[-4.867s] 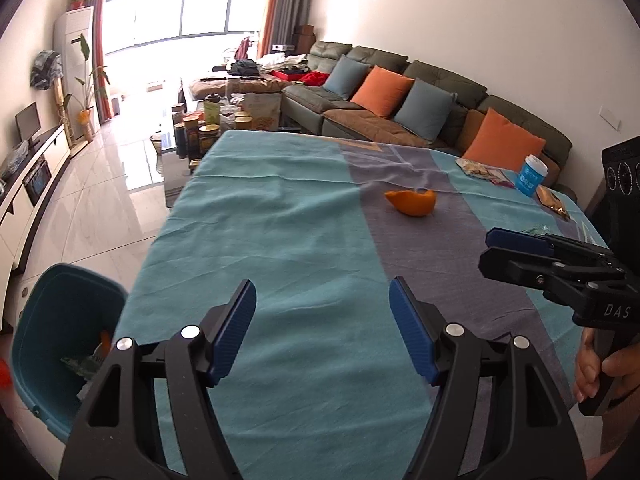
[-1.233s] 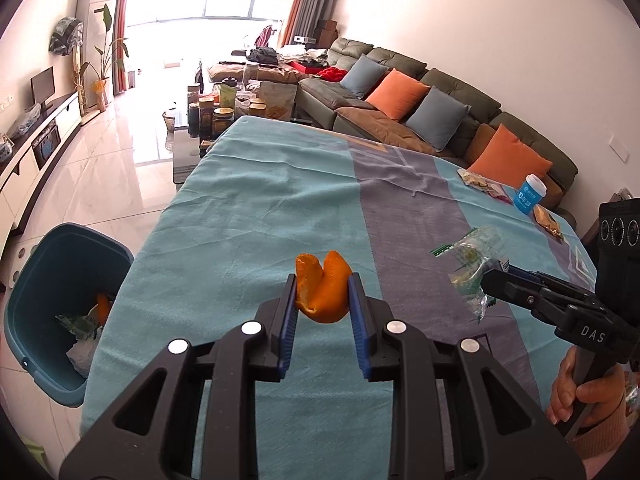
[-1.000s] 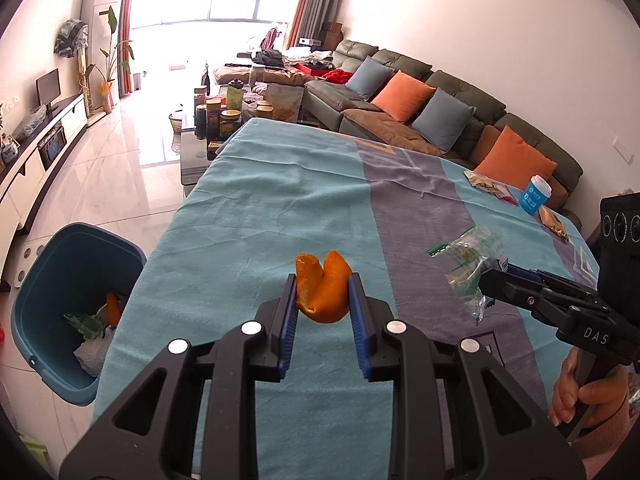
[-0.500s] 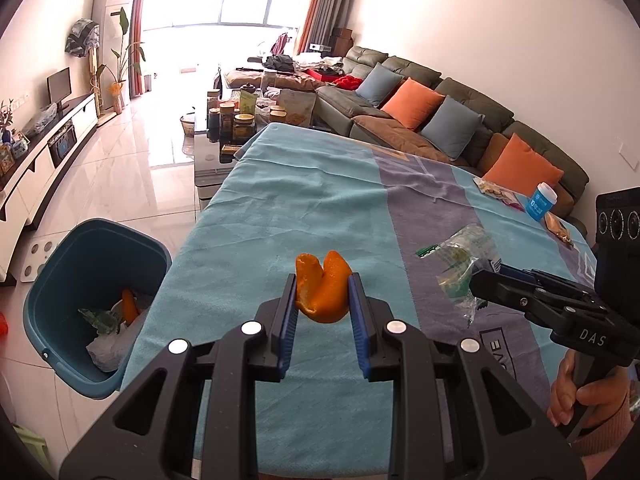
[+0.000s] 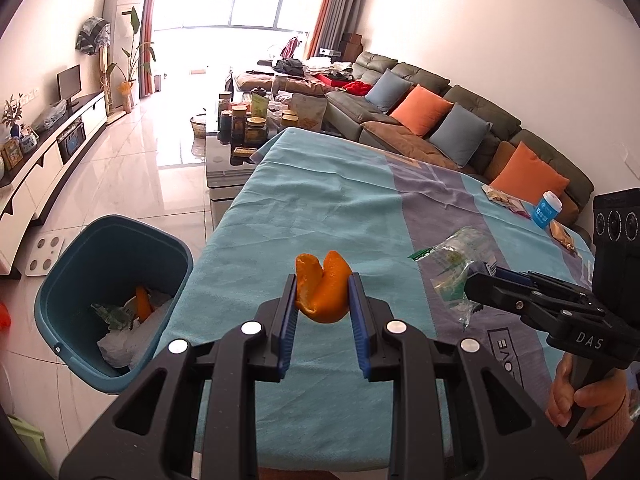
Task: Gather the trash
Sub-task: 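Lift the orange peel and barcode wrapper and carry them toward the teal bin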
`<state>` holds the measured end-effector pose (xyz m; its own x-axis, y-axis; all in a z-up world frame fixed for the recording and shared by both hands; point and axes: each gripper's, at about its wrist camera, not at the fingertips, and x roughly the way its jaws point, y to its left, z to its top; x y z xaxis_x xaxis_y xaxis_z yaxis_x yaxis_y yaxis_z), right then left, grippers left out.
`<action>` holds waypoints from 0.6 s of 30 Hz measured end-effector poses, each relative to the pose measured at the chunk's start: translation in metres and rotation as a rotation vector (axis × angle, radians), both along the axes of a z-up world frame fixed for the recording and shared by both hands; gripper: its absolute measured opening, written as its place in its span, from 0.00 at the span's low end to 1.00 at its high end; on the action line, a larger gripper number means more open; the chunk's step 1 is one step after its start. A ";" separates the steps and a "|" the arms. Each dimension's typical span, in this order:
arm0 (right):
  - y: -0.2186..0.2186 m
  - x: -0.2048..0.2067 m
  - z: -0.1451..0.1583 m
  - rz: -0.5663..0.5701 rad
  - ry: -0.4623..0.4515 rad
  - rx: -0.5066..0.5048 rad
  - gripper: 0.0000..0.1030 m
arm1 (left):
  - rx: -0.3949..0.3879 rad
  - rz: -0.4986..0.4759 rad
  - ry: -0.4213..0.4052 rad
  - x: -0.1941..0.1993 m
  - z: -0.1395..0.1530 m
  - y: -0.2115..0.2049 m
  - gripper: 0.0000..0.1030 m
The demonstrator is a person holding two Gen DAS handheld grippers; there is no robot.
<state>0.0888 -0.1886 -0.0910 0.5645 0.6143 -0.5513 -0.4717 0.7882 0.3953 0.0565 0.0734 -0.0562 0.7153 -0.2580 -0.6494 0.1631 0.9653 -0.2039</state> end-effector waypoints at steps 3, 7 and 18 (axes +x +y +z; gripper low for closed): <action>0.005 0.000 0.001 0.010 -0.001 0.000 0.26 | 0.002 0.008 -0.003 -0.002 0.001 0.004 0.24; 0.010 0.001 0.002 0.024 -0.001 0.004 0.26 | 0.000 0.020 -0.004 -0.004 0.002 0.010 0.24; 0.024 0.006 0.004 0.059 0.000 0.012 0.26 | -0.001 0.057 -0.008 -0.007 0.002 0.028 0.25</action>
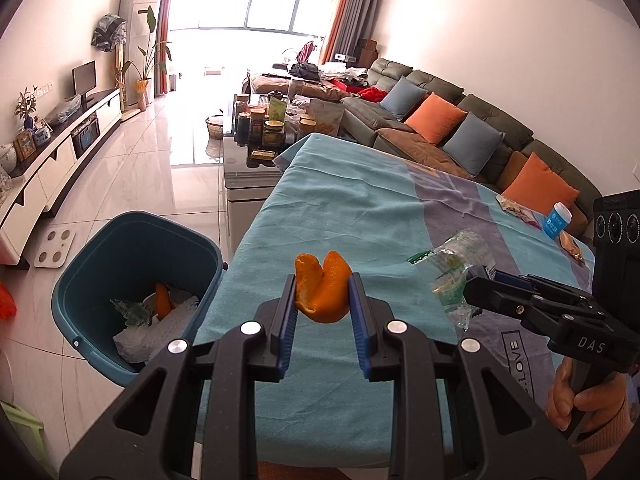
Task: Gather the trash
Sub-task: 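Lift the orange peel and barcode wrapper and carry them toward the teal bin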
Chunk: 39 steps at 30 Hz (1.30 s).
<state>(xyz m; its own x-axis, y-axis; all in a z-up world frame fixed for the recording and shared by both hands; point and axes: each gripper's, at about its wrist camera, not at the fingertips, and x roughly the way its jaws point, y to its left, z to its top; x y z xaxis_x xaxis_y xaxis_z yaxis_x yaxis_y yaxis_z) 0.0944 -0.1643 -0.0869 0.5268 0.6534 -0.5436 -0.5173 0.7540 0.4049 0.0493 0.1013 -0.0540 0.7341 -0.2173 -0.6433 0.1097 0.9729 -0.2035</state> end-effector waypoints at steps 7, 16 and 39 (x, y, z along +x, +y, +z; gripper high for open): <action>0.014 0.001 0.004 0.034 -0.012 -0.003 0.26 | 0.001 0.017 -0.002 0.000 0.000 0.007 0.25; 0.029 0.004 0.006 0.067 -0.017 0.003 0.26 | 0.000 0.048 -0.003 -0.001 -0.002 0.020 0.25; 0.057 0.014 0.005 0.127 -0.003 0.019 0.26 | 0.013 0.117 -0.015 -0.004 0.001 0.046 0.25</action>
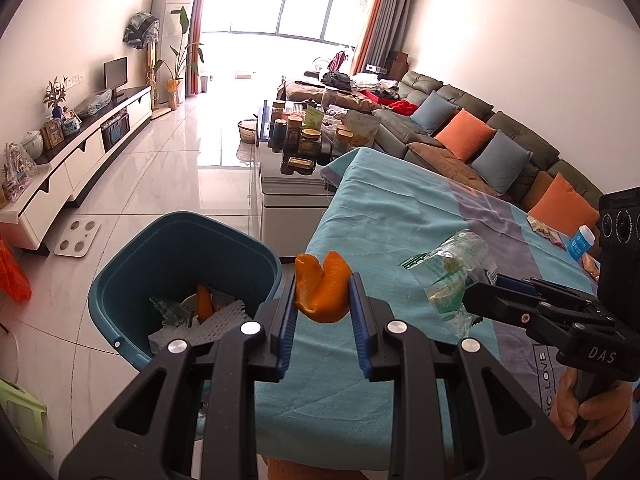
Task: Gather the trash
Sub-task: 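Lift the orange peel and barcode wrapper and carry them toward the teal bin, then lower both held items into the teal bin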
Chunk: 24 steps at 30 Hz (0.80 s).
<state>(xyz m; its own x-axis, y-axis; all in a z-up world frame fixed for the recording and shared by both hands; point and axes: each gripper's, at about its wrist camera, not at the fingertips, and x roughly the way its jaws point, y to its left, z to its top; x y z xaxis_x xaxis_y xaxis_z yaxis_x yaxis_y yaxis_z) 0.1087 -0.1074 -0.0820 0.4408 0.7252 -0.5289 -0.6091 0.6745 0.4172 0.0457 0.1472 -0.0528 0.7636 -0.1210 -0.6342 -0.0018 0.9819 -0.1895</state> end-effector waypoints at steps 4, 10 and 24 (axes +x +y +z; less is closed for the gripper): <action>0.005 0.002 0.000 0.010 0.003 0.002 0.26 | 0.003 0.011 -0.003 -0.001 0.001 0.004 0.25; 0.012 0.006 -0.001 0.031 0.010 -0.002 0.26 | 0.003 0.026 -0.003 -0.001 0.000 0.010 0.25; 0.036 0.014 0.001 0.078 0.011 -0.011 0.26 | 0.011 0.065 -0.005 0.001 0.000 0.027 0.25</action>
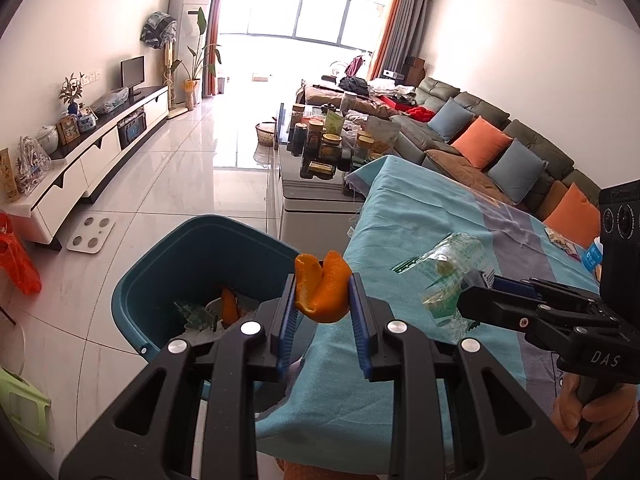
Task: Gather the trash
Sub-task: 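Lower both held items into the teal bin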
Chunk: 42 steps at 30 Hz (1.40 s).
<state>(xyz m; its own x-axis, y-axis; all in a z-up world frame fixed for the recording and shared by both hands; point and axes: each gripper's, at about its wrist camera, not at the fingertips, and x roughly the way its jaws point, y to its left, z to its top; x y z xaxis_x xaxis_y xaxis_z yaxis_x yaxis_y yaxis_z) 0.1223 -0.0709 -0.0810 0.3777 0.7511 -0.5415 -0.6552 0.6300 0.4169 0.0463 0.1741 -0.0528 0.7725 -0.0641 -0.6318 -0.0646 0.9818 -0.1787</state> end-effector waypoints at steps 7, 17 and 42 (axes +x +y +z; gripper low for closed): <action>0.015 0.005 0.001 0.025 -0.001 -0.002 0.26 | 0.006 0.025 -0.002 0.001 0.000 0.011 0.25; 0.033 0.016 0.001 0.056 0.006 -0.014 0.26 | 0.011 0.062 0.006 0.004 -0.004 0.024 0.25; 0.079 0.031 -0.005 0.103 0.025 -0.066 0.26 | 0.007 0.154 0.048 0.019 -0.026 0.053 0.25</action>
<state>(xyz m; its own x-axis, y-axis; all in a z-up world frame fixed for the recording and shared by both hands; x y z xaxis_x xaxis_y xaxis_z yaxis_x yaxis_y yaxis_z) 0.1533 0.0084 -0.0856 0.2859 0.7474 -0.5997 -0.7078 0.5865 0.3936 0.0656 0.2275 -0.0793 0.7418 0.0570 -0.6682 -0.2227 0.9608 -0.1653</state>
